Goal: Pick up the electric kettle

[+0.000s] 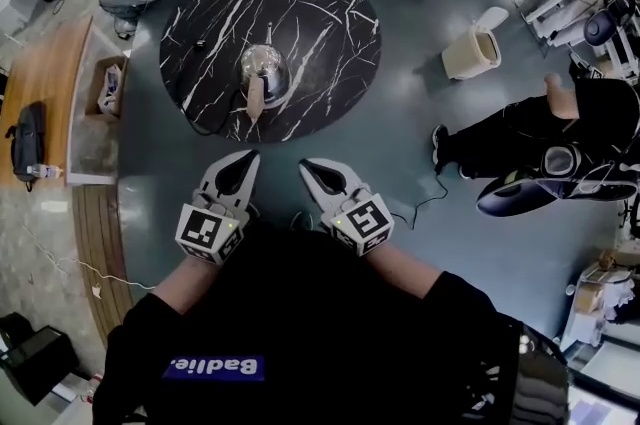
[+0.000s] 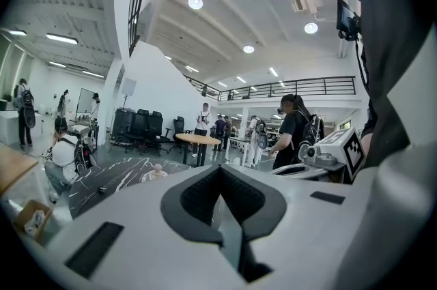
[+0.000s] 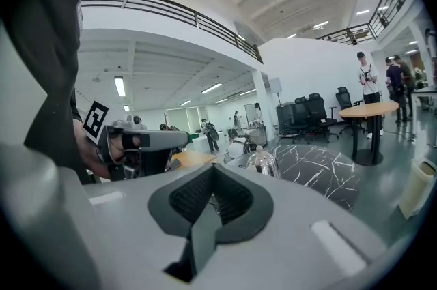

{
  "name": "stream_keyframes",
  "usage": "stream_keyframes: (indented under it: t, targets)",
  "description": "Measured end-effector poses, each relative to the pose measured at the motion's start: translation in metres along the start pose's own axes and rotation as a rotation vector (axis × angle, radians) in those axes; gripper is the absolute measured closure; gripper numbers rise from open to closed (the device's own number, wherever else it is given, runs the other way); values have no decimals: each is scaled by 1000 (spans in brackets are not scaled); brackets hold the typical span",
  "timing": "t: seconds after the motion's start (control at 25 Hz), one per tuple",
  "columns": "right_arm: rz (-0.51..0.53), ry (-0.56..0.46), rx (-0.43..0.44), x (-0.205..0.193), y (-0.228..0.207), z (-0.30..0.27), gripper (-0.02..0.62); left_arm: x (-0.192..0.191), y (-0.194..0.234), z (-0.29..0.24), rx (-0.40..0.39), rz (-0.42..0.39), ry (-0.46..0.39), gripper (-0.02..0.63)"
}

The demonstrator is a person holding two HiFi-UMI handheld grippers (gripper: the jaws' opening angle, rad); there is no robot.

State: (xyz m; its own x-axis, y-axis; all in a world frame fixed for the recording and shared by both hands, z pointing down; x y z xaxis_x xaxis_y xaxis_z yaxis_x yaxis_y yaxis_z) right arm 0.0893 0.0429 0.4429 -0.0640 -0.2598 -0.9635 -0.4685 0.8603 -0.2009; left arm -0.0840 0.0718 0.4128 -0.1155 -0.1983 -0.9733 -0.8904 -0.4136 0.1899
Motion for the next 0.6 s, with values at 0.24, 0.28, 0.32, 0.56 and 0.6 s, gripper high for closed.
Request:
stream_keyframes:
  t: [0.24, 0.28, 0.32, 0.56, 0.6]
  targets:
    - [17, 2, -48, 6, 5, -22, 594, 8, 30, -4, -22, -1, -12, 600]
    - [20, 3, -58, 8, 6, -26, 594, 9, 35, -4, -27, -1, -15, 600]
    - [23, 4, -69, 10, 7, -31, 594, 10, 40, -4, -35, -2, -18, 600]
    - [30, 12, -128, 15, 16, -55, 594, 7, 72, -5, -76, 7, -4, 600]
    - [30, 13, -138, 15, 17, -59, 594, 5, 77, -6, -84, 11, -4, 600]
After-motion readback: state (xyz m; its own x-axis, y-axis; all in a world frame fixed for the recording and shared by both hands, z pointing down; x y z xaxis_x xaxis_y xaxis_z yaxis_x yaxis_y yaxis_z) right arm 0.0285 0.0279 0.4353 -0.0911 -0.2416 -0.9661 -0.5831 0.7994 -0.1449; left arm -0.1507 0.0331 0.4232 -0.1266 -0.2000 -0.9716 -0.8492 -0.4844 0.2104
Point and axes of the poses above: the fingertips, and each gripper's own axes: z backward along the fingers, y to its left, x out of its top, the point moved 7 cm from there along z, backward along the fingers, and after that the axes turned 2 degrees about -y, right-handed, at the moved point
